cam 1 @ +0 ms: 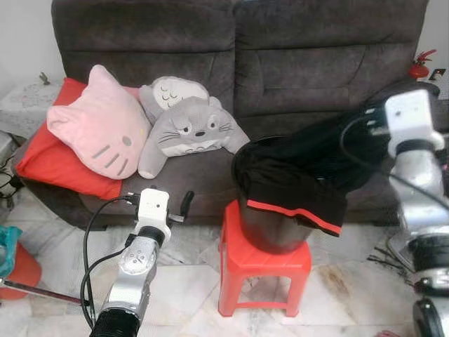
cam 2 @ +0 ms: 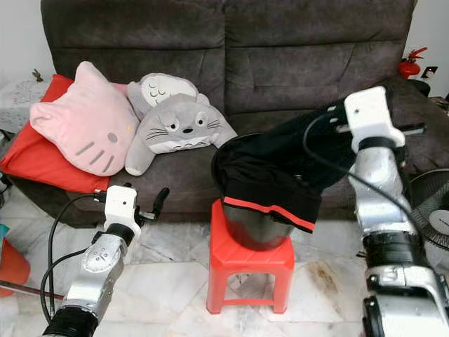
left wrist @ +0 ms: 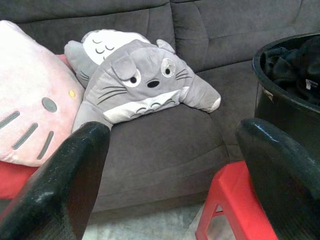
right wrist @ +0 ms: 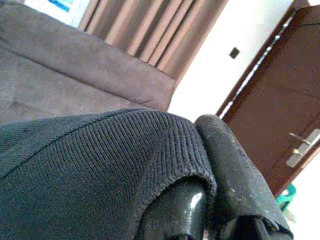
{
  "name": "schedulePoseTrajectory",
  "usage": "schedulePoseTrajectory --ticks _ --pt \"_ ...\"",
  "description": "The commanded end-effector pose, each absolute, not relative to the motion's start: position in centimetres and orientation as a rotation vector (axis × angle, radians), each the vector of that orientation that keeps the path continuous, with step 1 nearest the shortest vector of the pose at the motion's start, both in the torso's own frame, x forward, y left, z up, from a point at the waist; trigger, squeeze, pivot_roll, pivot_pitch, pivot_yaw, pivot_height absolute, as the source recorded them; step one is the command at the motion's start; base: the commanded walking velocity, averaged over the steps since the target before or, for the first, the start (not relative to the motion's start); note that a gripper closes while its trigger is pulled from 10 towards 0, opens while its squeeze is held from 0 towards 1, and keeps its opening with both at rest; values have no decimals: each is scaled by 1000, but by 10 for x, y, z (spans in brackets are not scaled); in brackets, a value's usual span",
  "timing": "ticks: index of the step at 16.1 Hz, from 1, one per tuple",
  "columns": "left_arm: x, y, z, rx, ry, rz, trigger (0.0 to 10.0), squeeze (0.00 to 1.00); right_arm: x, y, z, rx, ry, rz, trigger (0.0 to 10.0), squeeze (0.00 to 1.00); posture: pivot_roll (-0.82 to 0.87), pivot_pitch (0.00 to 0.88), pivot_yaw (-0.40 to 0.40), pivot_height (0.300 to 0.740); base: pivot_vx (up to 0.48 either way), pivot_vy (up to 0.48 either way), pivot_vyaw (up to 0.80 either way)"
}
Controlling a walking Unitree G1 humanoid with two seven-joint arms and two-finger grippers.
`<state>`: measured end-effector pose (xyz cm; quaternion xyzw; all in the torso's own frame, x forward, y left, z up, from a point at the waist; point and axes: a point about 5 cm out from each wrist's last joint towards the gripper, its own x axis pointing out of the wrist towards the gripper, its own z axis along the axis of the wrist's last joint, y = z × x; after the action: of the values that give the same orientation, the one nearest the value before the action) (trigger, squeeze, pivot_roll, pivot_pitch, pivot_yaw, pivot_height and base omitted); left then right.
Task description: Hang hanger
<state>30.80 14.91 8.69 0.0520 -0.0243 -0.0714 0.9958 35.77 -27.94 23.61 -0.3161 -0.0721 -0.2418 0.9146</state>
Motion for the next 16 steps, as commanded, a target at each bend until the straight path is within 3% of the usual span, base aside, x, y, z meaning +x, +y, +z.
schedulePoseTrajectory --ticks 1,6,11,15,16 --pt "310 149 88 105 -53 -148 10000 0 357 -290 257 -620 -207 -558 10000 0 -79 0 51 740 0 0 0" --pt "313 148 89 104 -59 -145 10000 0 356 -287 356 -690 -509 -671 10000 0 -84 0 55 740 0 0 0" --pt "314 151 90 106 -60 -137 10000 0 342 -255 434 -686 -823 -623 10000 0 -92 0 63 740 0 0 0" --pt "316 151 91 105 -61 -133 10000 0 293 -204 524 -404 -1251 -368 10000 0 -109 0 69 740 0 0 0" --pt "316 151 90 104 -61 -132 10000 0 288 -197 531 -340 -1273 -290 10000 0 -112 0 68 740 0 0 0"
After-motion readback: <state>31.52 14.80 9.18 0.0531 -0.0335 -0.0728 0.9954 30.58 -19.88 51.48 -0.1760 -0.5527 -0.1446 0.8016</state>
